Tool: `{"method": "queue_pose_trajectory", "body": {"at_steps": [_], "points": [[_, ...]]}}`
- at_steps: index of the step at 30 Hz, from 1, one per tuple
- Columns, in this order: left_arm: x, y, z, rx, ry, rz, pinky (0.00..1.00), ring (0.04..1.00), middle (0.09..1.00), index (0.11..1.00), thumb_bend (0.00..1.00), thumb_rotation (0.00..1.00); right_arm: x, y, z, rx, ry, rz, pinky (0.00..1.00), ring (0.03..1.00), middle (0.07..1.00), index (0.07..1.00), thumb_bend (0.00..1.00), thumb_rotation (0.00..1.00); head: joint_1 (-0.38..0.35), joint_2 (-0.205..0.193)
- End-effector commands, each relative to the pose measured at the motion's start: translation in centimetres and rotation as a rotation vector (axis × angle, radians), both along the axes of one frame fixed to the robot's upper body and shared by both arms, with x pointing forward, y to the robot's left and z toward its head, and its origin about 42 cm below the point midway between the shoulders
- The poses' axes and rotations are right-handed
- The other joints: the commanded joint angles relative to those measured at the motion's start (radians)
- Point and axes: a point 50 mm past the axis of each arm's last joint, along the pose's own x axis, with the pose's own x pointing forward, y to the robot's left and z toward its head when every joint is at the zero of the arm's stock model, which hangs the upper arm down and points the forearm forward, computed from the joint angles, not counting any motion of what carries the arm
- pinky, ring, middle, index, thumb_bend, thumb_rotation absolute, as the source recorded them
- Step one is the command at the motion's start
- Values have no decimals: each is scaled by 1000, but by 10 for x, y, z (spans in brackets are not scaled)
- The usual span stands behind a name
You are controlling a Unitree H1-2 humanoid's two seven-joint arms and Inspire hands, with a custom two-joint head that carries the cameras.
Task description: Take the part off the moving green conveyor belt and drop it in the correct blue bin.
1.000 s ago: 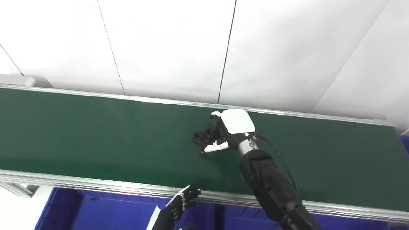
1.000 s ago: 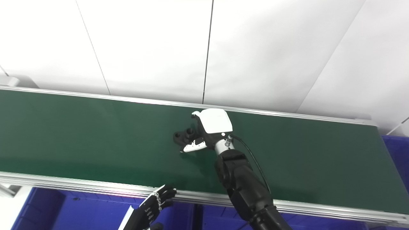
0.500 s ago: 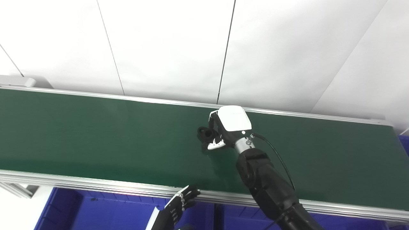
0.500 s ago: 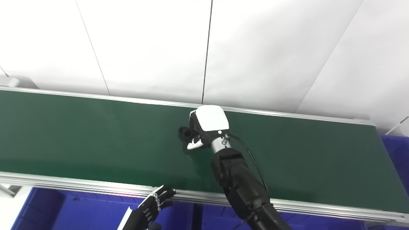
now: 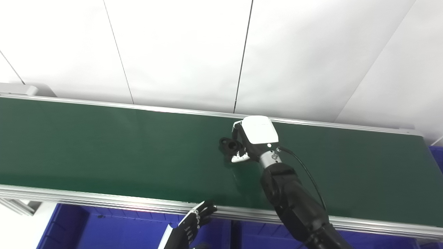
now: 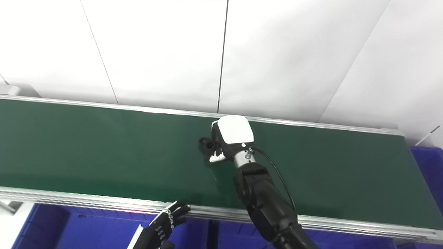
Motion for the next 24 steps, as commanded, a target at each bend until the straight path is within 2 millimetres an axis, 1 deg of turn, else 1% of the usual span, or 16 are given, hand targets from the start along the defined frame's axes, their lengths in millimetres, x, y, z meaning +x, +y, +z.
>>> {"method": "queue_pose_trajectory", "body": {"at_steps": [1, 4, 6, 8, 9, 10, 11, 13, 14, 15, 16, 17, 18, 19, 20, 24], "points": [[0, -11, 12, -44, -41, -5, 869, 887, 837, 854, 910, 752, -17, 1, -6, 16, 59, 6, 157, 218, 301, 486, 507, 134, -2, 8], [1, -9, 15, -40, -48, -3, 873, 891, 838, 860, 903, 759, -31, 4, 20, 68, 27, 23, 150, 210, 285, 482, 507, 134, -19, 27], [1, -7, 17, -37, -49, -2, 877, 892, 840, 862, 903, 762, -41, 5, 36, 91, 6, 36, 156, 218, 302, 485, 505, 137, -36, 43], [1, -4, 20, -34, -56, -1, 878, 888, 839, 864, 896, 761, -52, 6, 54, 118, -9, 43, 156, 218, 307, 489, 503, 140, -62, 64], [1, -1, 22, -32, -59, -1, 881, 890, 843, 867, 890, 766, -57, 7, 62, 130, -14, 46, 148, 209, 298, 490, 503, 140, -86, 83], [1, 0, 24, -30, -60, -1, 886, 893, 846, 870, 888, 769, -60, 8, 68, 136, -15, 48, 144, 204, 294, 490, 502, 141, -86, 83], [0, 3, 27, -31, -60, -2, 889, 896, 848, 872, 887, 771, -67, 9, 78, 144, -29, 54, 141, 201, 291, 490, 502, 141, -125, 113], [0, 9, 33, -34, -64, -6, 926, 918, 869, 898, 848, 786, -80, 8, 97, 157, -50, 60, 137, 198, 290, 489, 503, 140, -159, 140], [0, 13, 37, -34, -67, -7, 928, 919, 871, 900, 845, 787, -86, 9, 105, 161, -54, 60, 138, 200, 291, 489, 503, 140, -188, 166], [-1, 15, 39, -35, -66, -9, 936, 924, 877, 908, 838, 795, -92, 7, 111, 163, -54, 59, 143, 205, 295, 489, 503, 140, -188, 166], [-1, 17, 42, -38, -64, -9, 947, 931, 884, 915, 836, 803, -96, 7, 117, 164, -56, 59, 148, 211, 300, 489, 503, 140, -211, 193], [-1, 19, 44, -40, -63, -10, 962, 941, 893, 923, 832, 812, -100, 7, 120, 164, -56, 58, 150, 213, 300, 489, 504, 140, -211, 193], [-1, 22, 46, -39, -63, -11, 974, 949, 900, 933, 823, 829, -106, 3, 124, 162, -59, 59, 150, 213, 302, 489, 504, 139, -229, 214], [-1, 24, 47, -38, -64, -12, 981, 954, 905, 939, 816, 841, -110, 2, 127, 160, -60, 59, 149, 213, 303, 489, 504, 139, -232, 217], [-1, 26, 49, -37, -68, -14, 986, 958, 908, 944, 809, 850, -116, -2, 129, 152, -57, 61, 146, 211, 302, 489, 505, 139, -249, 237], [0, 35, 55, -33, -79, -16, 995, 966, 919, 954, 769, 870, -134, -11, 135, 110, -34, 65, 136, 200, 289, 489, 507, 138, -293, 267]]}}
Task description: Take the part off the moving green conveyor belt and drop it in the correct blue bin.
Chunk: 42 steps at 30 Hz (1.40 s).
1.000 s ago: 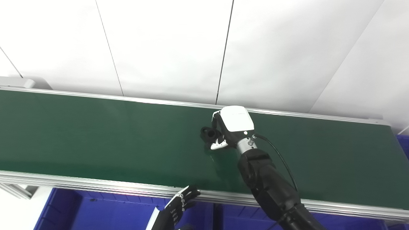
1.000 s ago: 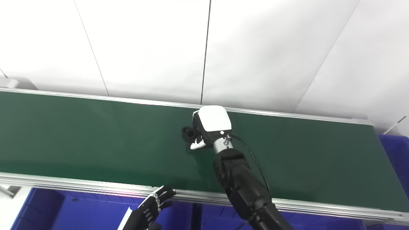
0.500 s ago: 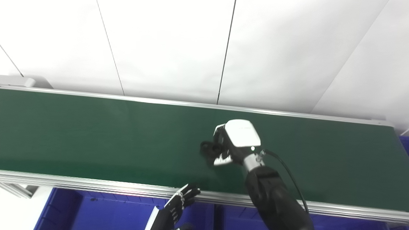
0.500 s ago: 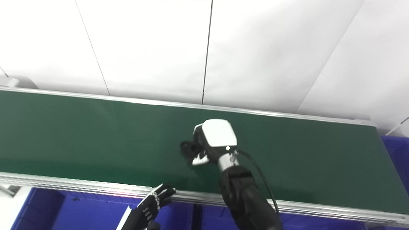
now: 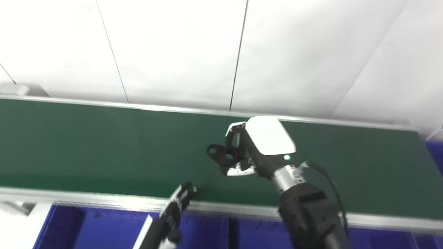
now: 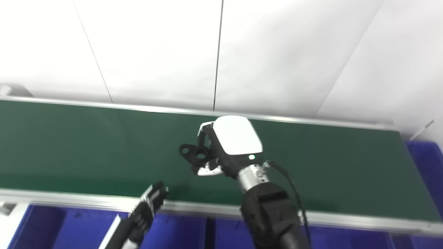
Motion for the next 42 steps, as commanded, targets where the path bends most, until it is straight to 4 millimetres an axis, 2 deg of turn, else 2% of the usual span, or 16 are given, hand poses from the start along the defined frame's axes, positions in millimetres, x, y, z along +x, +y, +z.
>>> {"method": "queue_pose_trajectory", "body": {"at_steps": [1, 6, 8, 12, 16, 18, 19, 23, 27, 28, 30, 36, 42], "points": [[-1, 5, 10, -16, -24, -8, 995, 967, 919, 954, 763, 871, -7, -2, 16, -24, -53, 13, 134, 197, 287, 488, 507, 136, -38, 20], [1, 17, 20, -10, -23, -12, 995, 968, 920, 964, 757, 890, -29, -13, 17, -94, 35, -7, 154, 228, 329, 489, 509, 135, -101, 52], [4, 24, 25, -15, -22, -14, 998, 971, 922, 966, 756, 895, -37, -14, 18, -118, 70, -13, 157, 232, 333, 489, 509, 136, -166, 87], [11, 36, 32, -31, -18, -5, 1000, 971, 922, 969, 739, 883, -52, -17, 15, -155, 143, -19, 144, 212, 303, 489, 508, 135, -257, 127], [21, 46, 37, -30, -15, -7, 1000, 973, 922, 953, 736, 852, -59, -17, 7, -186, 222, -30, 174, 250, 354, 489, 507, 136, -315, 138], [24, 49, 38, -30, -7, -8, 1000, 971, 918, 948, 749, 844, -62, -18, 0, -196, 266, -45, 185, 262, 366, 489, 506, 137, -327, 137], [26, 50, 38, -33, 0, -7, 999, 968, 912, 943, 761, 834, -63, -19, -5, -204, 295, -54, 168, 240, 333, 490, 507, 139, -337, 136], [31, 52, 37, -30, 23, -1, 1000, 968, 915, 944, 771, 824, -63, -20, -20, -221, 380, -77, 144, 215, 305, 490, 509, 138, -361, 129], [32, 53, 37, -22, 28, 4, 993, 965, 918, 943, 771, 834, -62, -20, -28, -232, 410, -78, 159, 233, 332, 490, 510, 137, -365, 126], [32, 53, 37, -22, 29, 4, 993, 965, 919, 943, 767, 837, -62, -20, -30, -238, 417, -78, 170, 248, 401, 489, 518, 70, -365, 126], [33, 53, 37, -17, 26, 3, 989, 962, 919, 943, 761, 846, -60, -21, -36, -265, 439, -86, 163, 245, 456, 488, 525, 14, -357, 129], [35, 54, 37, -20, 19, -4, 978, 958, 918, 946, 767, 841, -58, -23, -50, -358, 480, -128, 124, 202, 470, 489, 527, 0, -358, 129], [39, 56, 36, -20, 16, -10, 970, 951, 906, 942, 761, 829, -54, -23, -62, -435, 491, -174, 140, 217, 471, 488, 530, 0, -361, 129]]}}
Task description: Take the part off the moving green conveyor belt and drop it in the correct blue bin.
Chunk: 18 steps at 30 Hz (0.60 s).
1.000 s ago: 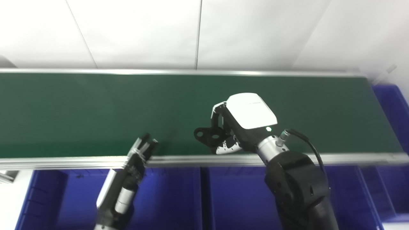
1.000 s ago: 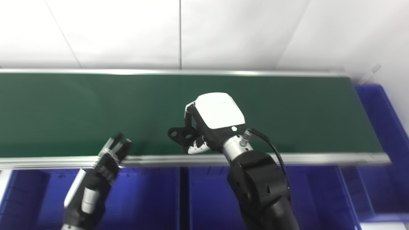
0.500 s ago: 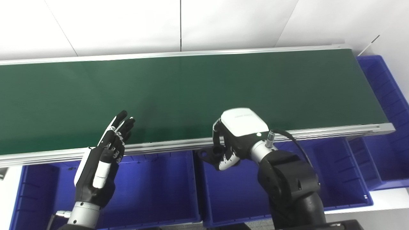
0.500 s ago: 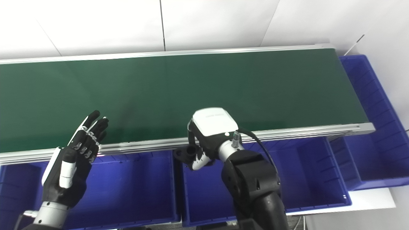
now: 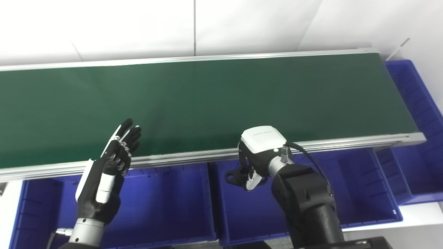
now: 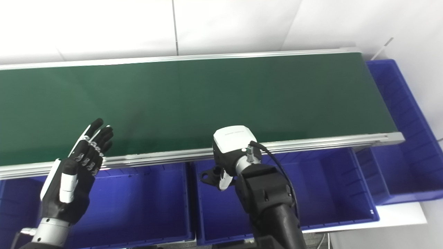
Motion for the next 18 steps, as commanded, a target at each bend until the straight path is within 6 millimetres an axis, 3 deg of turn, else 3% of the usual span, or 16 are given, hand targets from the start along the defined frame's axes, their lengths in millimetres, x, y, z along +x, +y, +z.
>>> {"method": "queue_pose_trajectory", "body": {"at_steps": [1, 8, 17, 18], "points": [[2, 0, 6, -4, -34, -23, 969, 950, 905, 942, 758, 830, 2, 2, 2, -44, -42, 17, 140, 218, 471, 488, 530, 0, -1, 0], [5, -1, 7, 0, -37, -31, 968, 945, 897, 940, 755, 832, 3, 1, -13, -117, 26, -13, 118, 194, 470, 489, 530, 0, 0, 2], [5, -1, 8, 0, -41, -30, 977, 950, 902, 941, 756, 836, 3, 3, -10, -183, 113, 27, 152, 236, 472, 493, 530, 6, 8, 3], [5, -1, 8, -1, -42, -30, 979, 951, 902, 940, 757, 835, 3, 3, -9, -181, 117, 35, 156, 241, 471, 570, 547, 3, 21, 6]]}}
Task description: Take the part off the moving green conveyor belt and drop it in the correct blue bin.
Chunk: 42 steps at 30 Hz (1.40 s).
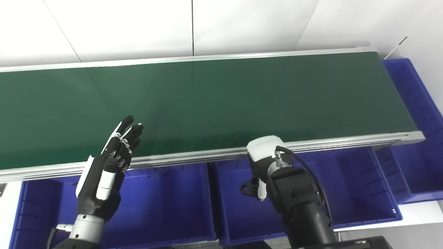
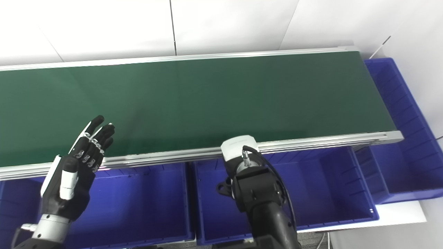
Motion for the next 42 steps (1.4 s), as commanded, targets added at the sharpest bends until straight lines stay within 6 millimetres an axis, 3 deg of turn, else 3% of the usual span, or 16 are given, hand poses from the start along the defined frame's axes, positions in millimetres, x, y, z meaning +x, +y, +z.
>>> {"method": "queue_pose_trajectory", "body": {"at_steps": [1, 2, 7, 9, 15, 21, 22, 24, 26, 27, 28, 29, 32, 35, 39, 42], "points": [[2, 0, 6, -3, -34, -14, 977, 950, 904, 941, 761, 832, 2, 5, 12, 0, -33, 44, 174, 266, 440, 640, 812, 254, -1, -1], [2, 0, 6, -6, -34, -14, 978, 948, 903, 940, 762, 828, 1, 5, 12, 7, -31, 47, 190, 288, 444, 689, 940, 400, 0, -2], [2, 1, 5, 0, -47, -20, 976, 942, 897, 937, 745, 832, -1, 6, 16, 23, -42, 55, 193, 284, 437, 754, 1000, 540, 0, -2], [2, 1, 6, 2, -46, -20, 973, 942, 894, 931, 747, 833, -2, 7, 17, 18, -48, 68, 271, 375, 511, 775, 1000, 601, 7, 1], [2, 1, 5, 4, -42, -19, 978, 944, 892, 933, 758, 825, -4, 8, 20, 14, -63, 95, 454, 561, 633, 767, 1000, 655, 16, 3], [4, -5, 4, 2, -47, -21, 977, 948, 898, 935, 757, 830, -6, 2, 26, 74, -108, 81, 365, 445, 525, 718, 1000, 680, 16, -4], [4, -6, 5, -7, -48, -22, 977, 947, 898, 935, 757, 829, -9, 3, 30, 127, -130, 64, 359, 438, 518, 710, 1000, 684, 17, -4], [3, -10, 7, -24, -56, -28, 977, 943, 893, 930, 751, 817, -18, 3, 37, 251, -165, 20, 466, 601, 664, 719, 1000, 681, 20, -5], [4, -15, 9, -38, -67, -37, 973, 940, 892, 928, 750, 814, -26, 2, 40, 356, -189, -18, 521, 672, 737, 721, 982, 693, 17, -10], [4, -17, 11, -49, -77, -43, 978, 943, 894, 932, 753, 818, -33, 2, 41, 445, -208, -41, 566, 703, 767, 749, 994, 841, 17, -10], [5, -19, 14, -57, -88, -50, 979, 944, 894, 934, 755, 820, -40, 2, 40, 538, -230, -66, 566, 703, 764, 742, 978, 823, 8, -11], [5, -20, 16, -65, -99, -58, 976, 943, 891, 932, 762, 825, -47, 3, 39, 631, -254, -93, 568, 706, 780, 778, 978, 898, 6, -10], [9, -26, 24, -90, -126, -84, 982, 943, 888, 933, 759, 827, -66, 10, 33, 951, -346, -202, 576, 727, 805, 832, 946, 877, -30, -5], [10, -32, 31, -115, -133, -124, 974, 930, 874, 919, 778, 802, -79, 17, 26, 1218, -426, -311, 676, 799, 868, 916, 912, 891, -67, -5], [13, -37, 36, -142, -147, -191, 960, 933, 879, 919, 771, 797, -92, 21, 22, 1430, -566, -441, 757, 841, 881, 920, 928, 885, -113, -9], [14, -39, 42, -154, -146, -245, 954, 934, 880, 920, 781, 796, -106, 25, 22, 1565, -681, -585, 751, 824, 861, 914, 930, 892, -108, -8]]}}
